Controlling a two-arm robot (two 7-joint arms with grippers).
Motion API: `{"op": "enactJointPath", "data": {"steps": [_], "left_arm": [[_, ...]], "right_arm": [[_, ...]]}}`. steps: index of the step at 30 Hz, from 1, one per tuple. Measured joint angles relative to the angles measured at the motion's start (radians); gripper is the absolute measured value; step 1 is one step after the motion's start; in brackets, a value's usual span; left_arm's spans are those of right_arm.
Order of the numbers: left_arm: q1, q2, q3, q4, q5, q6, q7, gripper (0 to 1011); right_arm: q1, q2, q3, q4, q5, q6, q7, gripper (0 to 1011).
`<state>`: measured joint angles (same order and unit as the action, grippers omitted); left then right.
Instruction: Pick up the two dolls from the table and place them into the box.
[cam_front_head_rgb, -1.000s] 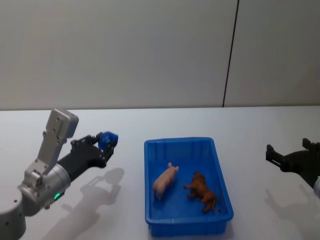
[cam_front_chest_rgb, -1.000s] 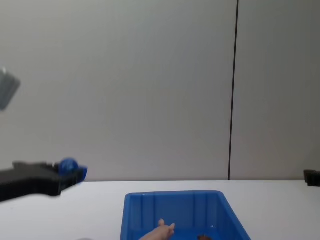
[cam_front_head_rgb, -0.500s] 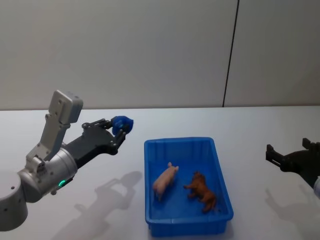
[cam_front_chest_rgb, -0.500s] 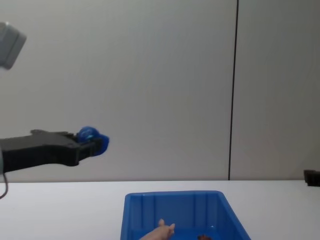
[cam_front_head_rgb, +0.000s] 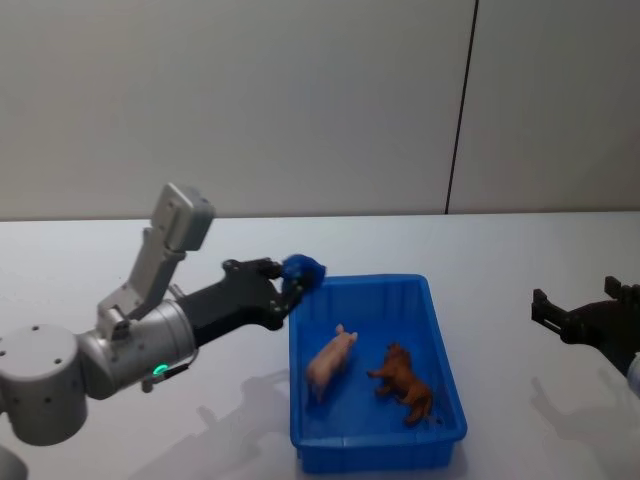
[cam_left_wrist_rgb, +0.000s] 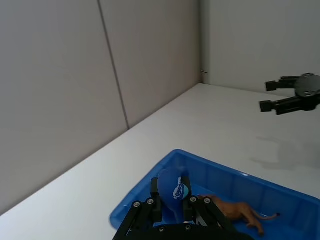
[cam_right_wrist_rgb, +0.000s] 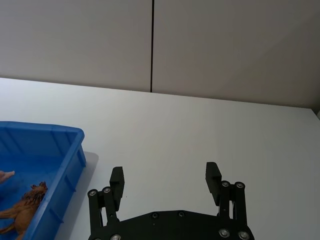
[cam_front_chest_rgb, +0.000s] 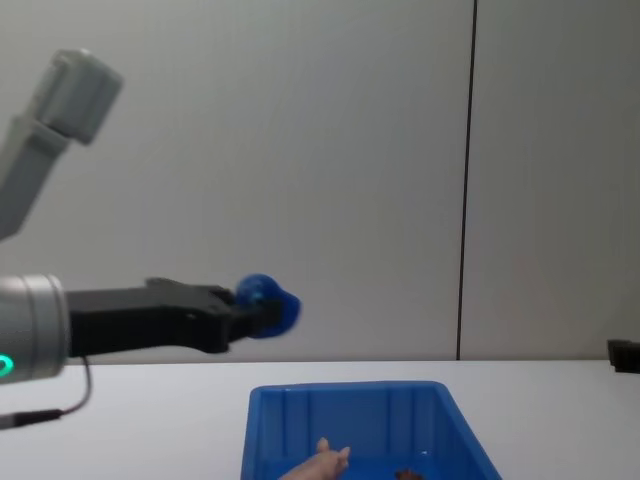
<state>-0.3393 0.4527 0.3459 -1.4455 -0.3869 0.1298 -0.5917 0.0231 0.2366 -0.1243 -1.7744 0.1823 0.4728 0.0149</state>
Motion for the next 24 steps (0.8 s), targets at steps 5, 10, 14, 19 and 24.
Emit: {"op": "enactJointPath", "data": {"steps": [5, 10, 14, 19, 24], "left_arm": [[-0.033, -0.032, 0.021, 0.053, 0.01, 0.004, -0.065, 218], [-0.086, -0.083, 0.05, 0.146, 0.026, -0.006, -0.138, 250], [-0.116, -0.112, 0.066, 0.202, 0.035, -0.016, -0.179, 375], [-0.144, -0.138, 0.081, 0.252, 0.042, -0.026, -0.214, 504], [-0.157, -0.149, 0.088, 0.275, 0.045, -0.033, -0.228, 673]], "right_arm": [[0.0, 0.0, 0.0, 0.0, 0.0, 0.0, 0.0, 1001], [0.0, 0.0, 0.0, 0.0, 0.0, 0.0, 0.0, 1001], [0.0, 0.0, 0.0, 0.0, 0.0, 0.0, 0.0, 1001], [0.0, 0.0, 0.0, 0.0, 0.0, 0.0, 0.0, 1001], [0.0, 0.0, 0.0, 0.0, 0.0, 0.0, 0.0, 1001]]}}
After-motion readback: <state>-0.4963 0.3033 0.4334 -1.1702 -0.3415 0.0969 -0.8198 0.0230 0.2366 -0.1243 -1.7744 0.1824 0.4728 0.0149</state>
